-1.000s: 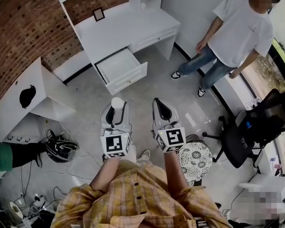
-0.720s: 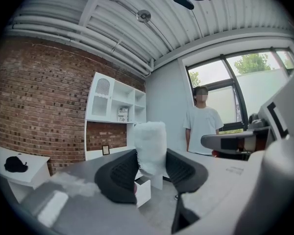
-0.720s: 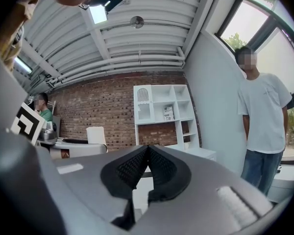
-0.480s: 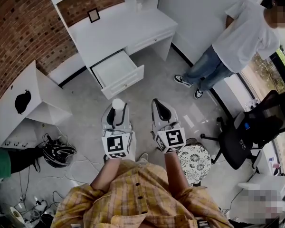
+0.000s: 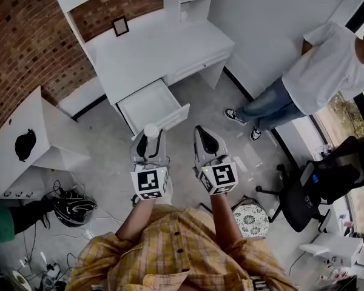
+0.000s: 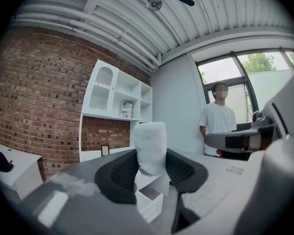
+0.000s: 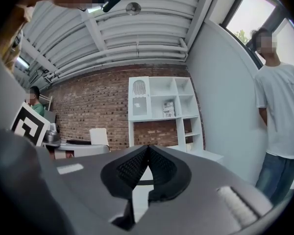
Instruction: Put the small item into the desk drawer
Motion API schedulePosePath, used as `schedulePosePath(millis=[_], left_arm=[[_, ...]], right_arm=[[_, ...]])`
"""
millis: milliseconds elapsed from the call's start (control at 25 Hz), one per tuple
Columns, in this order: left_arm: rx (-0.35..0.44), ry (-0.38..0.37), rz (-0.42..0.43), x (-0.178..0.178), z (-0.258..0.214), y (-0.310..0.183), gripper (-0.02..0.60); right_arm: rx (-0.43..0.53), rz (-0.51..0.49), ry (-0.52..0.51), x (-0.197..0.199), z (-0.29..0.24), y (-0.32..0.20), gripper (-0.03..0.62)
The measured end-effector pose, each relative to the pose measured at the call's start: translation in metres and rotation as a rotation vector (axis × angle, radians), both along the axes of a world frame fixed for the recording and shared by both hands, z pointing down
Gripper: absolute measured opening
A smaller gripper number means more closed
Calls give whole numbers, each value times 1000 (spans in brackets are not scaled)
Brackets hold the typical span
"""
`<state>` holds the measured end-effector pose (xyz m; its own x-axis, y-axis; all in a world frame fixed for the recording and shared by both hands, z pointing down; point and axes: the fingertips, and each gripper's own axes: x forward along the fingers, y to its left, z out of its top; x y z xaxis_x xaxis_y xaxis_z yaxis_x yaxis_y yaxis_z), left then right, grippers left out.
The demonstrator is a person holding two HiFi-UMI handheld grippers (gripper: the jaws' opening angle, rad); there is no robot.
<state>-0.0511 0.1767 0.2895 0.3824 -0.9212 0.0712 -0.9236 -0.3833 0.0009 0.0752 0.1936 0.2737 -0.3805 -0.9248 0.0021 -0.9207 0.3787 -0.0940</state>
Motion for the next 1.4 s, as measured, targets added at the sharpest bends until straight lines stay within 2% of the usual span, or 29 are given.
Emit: schedulePosePath(millis=[360, 600, 920, 1400], left_arm=[[-44, -15, 58, -8, -4, -139, 178], [-87, -32, 110, -16, 13, -202, 178], [-138, -49, 133, -25, 37, -245, 178], [-248, -84, 131, -27, 103, -272, 178]], right_arm=[[-34, 38, -2, -12, -10, -136, -8], [-77, 65, 6, -26, 4, -196, -8], [-134, 85, 24, -35, 24, -236, -8], [-254, 47, 39, -41, 89, -264, -6]])
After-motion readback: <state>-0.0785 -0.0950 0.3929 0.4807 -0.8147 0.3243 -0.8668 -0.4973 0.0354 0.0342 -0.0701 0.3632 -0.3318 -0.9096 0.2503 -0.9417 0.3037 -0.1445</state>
